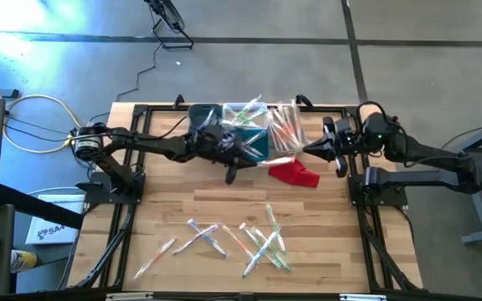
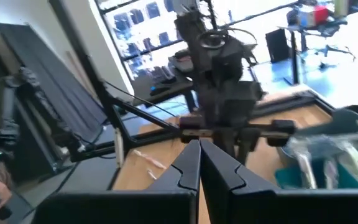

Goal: Pick & Place Toothbrushes
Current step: Put the top right orange toothbrush into the white bin

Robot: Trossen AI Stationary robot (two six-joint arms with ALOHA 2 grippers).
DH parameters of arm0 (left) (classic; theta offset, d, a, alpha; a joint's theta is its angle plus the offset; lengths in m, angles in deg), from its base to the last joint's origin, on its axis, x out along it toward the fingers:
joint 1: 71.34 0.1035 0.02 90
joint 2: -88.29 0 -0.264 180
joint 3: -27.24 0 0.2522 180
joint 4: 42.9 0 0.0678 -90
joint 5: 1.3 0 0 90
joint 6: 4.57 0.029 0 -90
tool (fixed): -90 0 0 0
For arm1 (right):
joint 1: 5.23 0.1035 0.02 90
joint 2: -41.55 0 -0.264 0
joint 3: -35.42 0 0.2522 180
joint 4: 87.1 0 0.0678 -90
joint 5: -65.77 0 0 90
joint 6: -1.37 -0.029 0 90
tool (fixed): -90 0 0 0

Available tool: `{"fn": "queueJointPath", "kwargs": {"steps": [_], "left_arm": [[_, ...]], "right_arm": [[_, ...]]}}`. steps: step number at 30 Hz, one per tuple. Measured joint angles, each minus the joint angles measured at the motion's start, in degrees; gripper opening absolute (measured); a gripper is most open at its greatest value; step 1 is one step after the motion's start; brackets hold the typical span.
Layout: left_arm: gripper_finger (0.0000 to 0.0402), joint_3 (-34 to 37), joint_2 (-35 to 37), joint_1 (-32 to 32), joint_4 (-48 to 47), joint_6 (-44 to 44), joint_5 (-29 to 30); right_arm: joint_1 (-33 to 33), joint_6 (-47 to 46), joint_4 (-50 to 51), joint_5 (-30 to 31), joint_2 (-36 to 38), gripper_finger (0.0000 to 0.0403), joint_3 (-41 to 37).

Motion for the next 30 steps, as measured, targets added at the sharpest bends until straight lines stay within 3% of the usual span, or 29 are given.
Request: {"fn": "queueJointPath", "kwargs": {"steps": [9, 17, 20, 30], "left_arm": [[0.0, 0.0, 0.07, 0.02, 16.97, -9.61, 0.96], [0.0, -0.02, 0.07, 0.0, 18.97, -13.92, 0.97], [0.0, -0.02, 0.07, 0.0, 19.53, -14.03, 0.98], [0.0, -0.04, 0.04, 0.0, 21.36, -14.03, 0.94]], "right_arm": [[0.01, 1.98, -5.85, -3.54, -2.0, 0.0002, 0.0], [0.01, -3.0, -5.8, -3.77, -3.35, 0.0002, 0.0], [0.01, -3.14, -5.95, -0.74, -4.64, 0.0002, 0.0], [0.05, -7.73, -11.33, 1.54, -12.64, 0.0002, 0.0]]}}
